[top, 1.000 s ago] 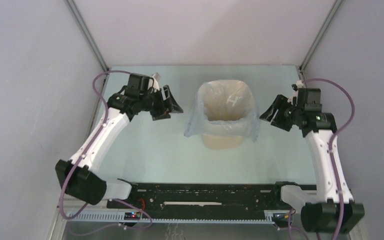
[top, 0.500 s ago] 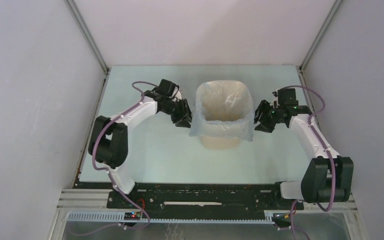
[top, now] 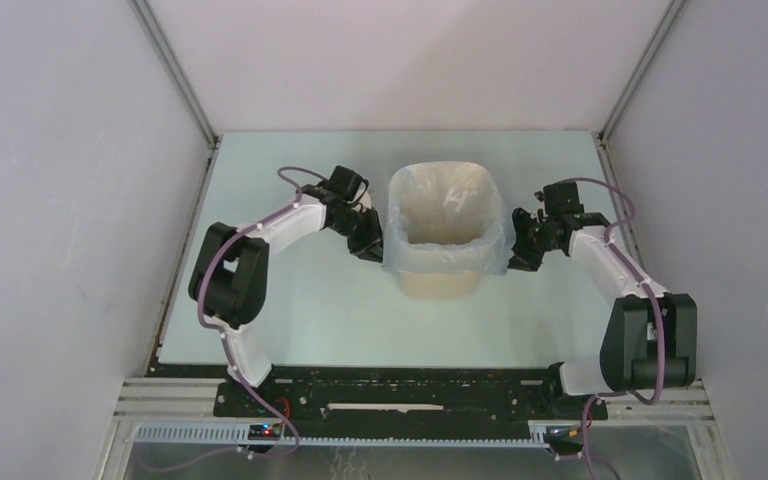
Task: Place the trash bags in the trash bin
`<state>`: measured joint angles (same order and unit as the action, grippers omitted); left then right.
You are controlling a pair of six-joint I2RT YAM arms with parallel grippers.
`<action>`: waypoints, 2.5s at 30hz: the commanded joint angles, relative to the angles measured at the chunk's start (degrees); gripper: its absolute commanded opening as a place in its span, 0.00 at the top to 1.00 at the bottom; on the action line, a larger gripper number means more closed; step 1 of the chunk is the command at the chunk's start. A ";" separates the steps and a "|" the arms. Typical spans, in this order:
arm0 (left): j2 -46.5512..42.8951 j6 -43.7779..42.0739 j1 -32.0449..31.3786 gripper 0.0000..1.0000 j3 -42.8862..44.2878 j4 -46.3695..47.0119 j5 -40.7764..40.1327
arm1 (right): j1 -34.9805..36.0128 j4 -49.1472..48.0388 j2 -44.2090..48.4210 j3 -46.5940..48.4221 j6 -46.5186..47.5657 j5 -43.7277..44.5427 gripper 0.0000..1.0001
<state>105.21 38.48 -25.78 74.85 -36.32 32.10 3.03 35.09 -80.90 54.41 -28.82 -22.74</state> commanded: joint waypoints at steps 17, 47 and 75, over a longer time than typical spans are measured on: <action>-13.30 -5.17 -0.41 0.49 2.43 -7.75 -7.76 | -7.95 26.27 8.73 31.43 10.75 1.66 0.16; -12.29 -9.00 -0.85 0.63 3.53 -8.86 -11.63 | 22.03 -3.52 10.82 17.18 9.29 8.36 0.22; -29.92 -8.69 -0.21 0.36 -3.31 -12.63 -16.55 | 30.96 -11.79 -19.44 26.91 8.41 32.72 0.32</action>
<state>80.01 29.93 -26.35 72.29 -48.82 15.62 33.08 32.88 -98.59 83.13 -18.83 6.31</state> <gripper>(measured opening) 0.629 0.685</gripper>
